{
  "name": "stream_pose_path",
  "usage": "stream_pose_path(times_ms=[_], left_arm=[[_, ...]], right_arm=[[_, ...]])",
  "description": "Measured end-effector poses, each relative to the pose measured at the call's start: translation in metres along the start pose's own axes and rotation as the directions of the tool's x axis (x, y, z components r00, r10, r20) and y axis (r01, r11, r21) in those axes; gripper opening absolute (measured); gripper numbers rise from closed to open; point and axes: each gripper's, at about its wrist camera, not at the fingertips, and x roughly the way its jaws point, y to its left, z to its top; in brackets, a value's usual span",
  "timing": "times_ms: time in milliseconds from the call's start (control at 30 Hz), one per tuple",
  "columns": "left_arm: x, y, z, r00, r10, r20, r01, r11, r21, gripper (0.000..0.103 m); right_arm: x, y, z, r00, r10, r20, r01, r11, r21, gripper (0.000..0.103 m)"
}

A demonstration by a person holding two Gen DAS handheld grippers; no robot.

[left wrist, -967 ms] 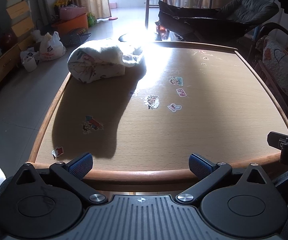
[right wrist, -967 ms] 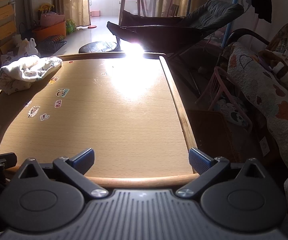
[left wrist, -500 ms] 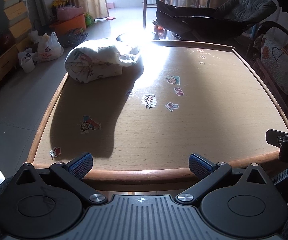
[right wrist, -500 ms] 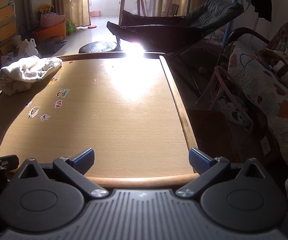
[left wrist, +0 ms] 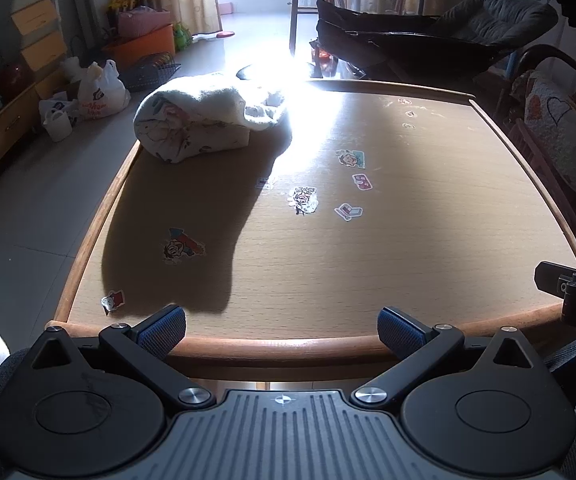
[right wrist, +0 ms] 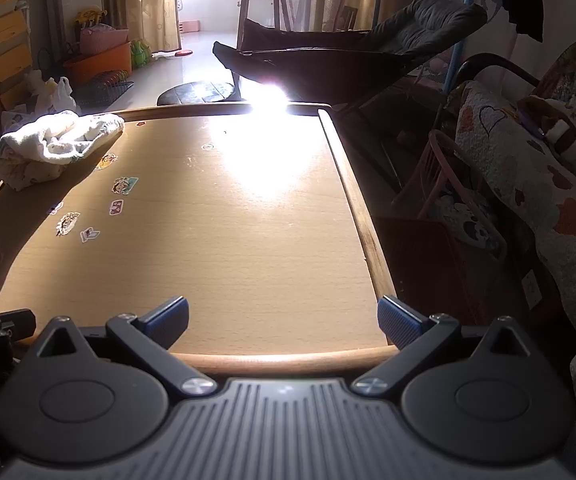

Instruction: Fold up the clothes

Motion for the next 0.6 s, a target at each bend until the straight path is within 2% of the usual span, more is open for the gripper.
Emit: stream_pose_path(times_ms=[600], left_arm=[[-0.0008,-0.0015,-0.0005,1.0,-0.008,0.0,0.008,1.0,0.008,0.103]], right_arm=[[-0.0017,0.0055,-0.0026,1.0,0.005,0.001,-0.005,1.0,-0.002,0.101]])
